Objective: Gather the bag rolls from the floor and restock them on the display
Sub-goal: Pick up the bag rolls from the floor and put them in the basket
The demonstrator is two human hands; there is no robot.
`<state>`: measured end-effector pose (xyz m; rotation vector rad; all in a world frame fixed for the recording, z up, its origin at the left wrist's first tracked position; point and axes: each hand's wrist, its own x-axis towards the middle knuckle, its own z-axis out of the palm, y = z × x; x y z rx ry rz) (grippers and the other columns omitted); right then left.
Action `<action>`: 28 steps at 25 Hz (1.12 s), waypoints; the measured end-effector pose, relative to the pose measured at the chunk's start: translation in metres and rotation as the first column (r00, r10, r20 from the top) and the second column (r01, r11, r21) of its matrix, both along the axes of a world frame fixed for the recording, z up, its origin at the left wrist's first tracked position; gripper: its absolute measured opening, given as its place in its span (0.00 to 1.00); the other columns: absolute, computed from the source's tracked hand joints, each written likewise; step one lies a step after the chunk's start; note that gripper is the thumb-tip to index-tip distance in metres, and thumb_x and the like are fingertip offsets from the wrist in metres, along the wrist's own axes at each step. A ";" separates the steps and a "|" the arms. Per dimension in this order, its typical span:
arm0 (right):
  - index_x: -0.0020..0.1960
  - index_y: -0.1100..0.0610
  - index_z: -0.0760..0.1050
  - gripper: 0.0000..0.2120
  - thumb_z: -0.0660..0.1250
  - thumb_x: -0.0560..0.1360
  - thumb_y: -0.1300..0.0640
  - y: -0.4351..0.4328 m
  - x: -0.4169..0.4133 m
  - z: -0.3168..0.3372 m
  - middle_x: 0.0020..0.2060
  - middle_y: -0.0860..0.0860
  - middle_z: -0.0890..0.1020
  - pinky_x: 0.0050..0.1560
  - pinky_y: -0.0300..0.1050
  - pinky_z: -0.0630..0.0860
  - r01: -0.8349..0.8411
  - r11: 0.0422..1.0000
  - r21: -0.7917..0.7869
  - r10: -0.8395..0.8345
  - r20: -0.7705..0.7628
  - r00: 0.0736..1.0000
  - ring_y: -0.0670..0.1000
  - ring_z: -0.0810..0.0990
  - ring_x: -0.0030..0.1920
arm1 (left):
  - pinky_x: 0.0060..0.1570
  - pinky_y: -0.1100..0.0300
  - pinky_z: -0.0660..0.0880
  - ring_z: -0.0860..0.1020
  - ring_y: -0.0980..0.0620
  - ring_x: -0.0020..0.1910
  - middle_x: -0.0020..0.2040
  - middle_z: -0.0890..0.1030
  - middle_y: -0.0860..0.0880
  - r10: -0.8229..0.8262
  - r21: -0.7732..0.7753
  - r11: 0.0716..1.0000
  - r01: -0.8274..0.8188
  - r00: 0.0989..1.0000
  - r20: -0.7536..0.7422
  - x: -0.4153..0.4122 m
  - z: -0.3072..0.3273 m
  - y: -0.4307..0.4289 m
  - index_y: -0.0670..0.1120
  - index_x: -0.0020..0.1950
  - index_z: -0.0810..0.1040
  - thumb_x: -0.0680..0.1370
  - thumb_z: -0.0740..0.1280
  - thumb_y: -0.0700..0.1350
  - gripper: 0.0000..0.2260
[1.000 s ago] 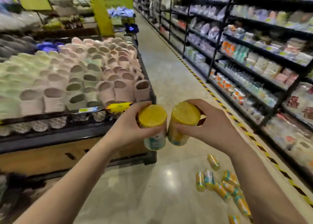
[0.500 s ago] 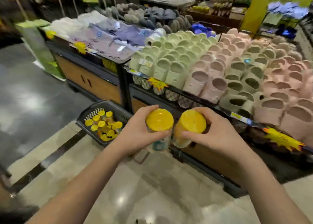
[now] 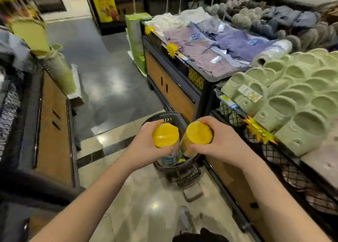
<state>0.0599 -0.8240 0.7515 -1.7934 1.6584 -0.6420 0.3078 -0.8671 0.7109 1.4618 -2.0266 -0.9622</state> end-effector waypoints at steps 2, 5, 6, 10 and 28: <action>0.64 0.41 0.71 0.32 0.80 0.65 0.42 -0.057 -0.007 -0.006 0.56 0.39 0.77 0.48 0.30 0.70 -0.058 0.998 -0.001 0.058 -0.026 0.998 0.38 0.76 0.54 | 0.63 0.56 0.73 0.72 0.58 0.64 0.66 0.72 0.55 0.038 0.017 0.999 -0.039 0.999 0.017 -0.005 -0.007 -0.042 0.58 0.74 0.68 0.60 0.75 0.63 0.43; 0.67 0.42 0.71 0.36 0.82 0.63 0.41 -0.134 -0.011 -0.016 0.60 0.41 0.74 0.55 0.39 0.72 -0.125 0.992 0.011 0.125 -0.072 0.990 0.42 0.74 0.58 | 0.61 0.56 0.75 0.73 0.58 0.61 0.65 0.73 0.55 0.116 0.038 0.992 -0.117 0.993 0.033 -0.006 -0.022 -0.098 0.58 0.71 0.69 0.59 0.75 0.64 0.41; 0.67 0.43 0.71 0.36 0.82 0.63 0.41 -0.153 -0.011 -0.019 0.60 0.42 0.74 0.56 0.40 0.71 -0.140 0.990 0.024 0.141 -0.086 0.986 0.43 0.74 0.58 | 0.61 0.59 0.73 0.72 0.58 0.61 0.65 0.72 0.55 0.131 0.046 0.990 -0.133 0.990 0.050 -0.006 -0.025 -0.111 0.57 0.71 0.70 0.58 0.74 0.65 0.42; 0.65 0.40 0.72 0.35 0.81 0.62 0.42 -0.224 -0.006 -0.046 0.58 0.41 0.74 0.55 0.42 0.73 -0.170 0.979 0.109 0.183 -0.120 0.976 0.43 0.75 0.57 | 0.62 0.59 0.68 0.68 0.54 0.66 0.63 0.71 0.58 0.125 0.086 0.987 -0.137 0.984 0.130 -0.001 -0.054 -0.167 0.56 0.72 0.70 0.59 0.73 0.68 0.42; 0.71 0.48 0.69 0.34 0.76 0.68 0.49 -0.383 0.039 -0.491 0.66 0.48 0.73 0.62 0.54 0.74 -0.069 0.907 0.416 0.191 -0.261 0.946 0.54 0.73 0.66 | 0.66 0.47 0.71 0.70 0.42 0.66 0.66 0.71 0.45 -0.099 0.316 0.948 -0.043 0.902 0.421 0.004 -0.488 -0.357 0.47 0.72 0.68 0.64 0.79 0.56 0.40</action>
